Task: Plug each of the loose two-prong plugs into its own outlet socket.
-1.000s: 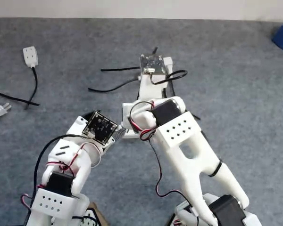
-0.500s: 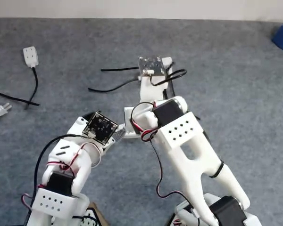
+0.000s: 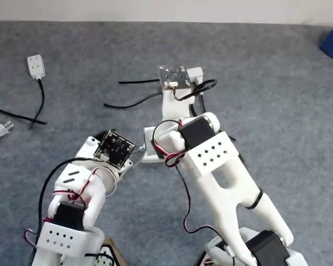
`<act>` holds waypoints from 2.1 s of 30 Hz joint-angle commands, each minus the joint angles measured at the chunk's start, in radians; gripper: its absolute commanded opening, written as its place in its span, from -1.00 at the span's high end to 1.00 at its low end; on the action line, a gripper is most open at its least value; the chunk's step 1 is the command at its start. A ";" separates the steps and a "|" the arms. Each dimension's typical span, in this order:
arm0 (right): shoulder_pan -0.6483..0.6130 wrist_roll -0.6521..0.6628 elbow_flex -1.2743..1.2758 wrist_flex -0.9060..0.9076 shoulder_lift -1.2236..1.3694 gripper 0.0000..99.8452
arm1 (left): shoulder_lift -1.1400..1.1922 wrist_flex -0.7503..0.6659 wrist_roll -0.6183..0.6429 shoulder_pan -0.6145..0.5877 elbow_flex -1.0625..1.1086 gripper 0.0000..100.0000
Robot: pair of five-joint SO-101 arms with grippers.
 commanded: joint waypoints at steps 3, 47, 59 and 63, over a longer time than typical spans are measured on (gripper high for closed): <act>0.053 0.068 -0.018 -0.004 0.088 0.99 | -0.022 -0.028 0.006 -0.114 -0.021 0.40; 0.030 1.339 -0.236 0.001 0.285 0.99 | -0.021 0.370 -0.460 -0.642 -0.110 0.40; 0.030 1.539 -0.047 -0.203 0.275 0.99 | -0.022 0.367 -0.655 -0.878 -0.008 0.40; 0.028 1.554 -0.130 -0.199 0.280 0.99 | -0.022 0.367 -0.658 -0.878 0.019 0.40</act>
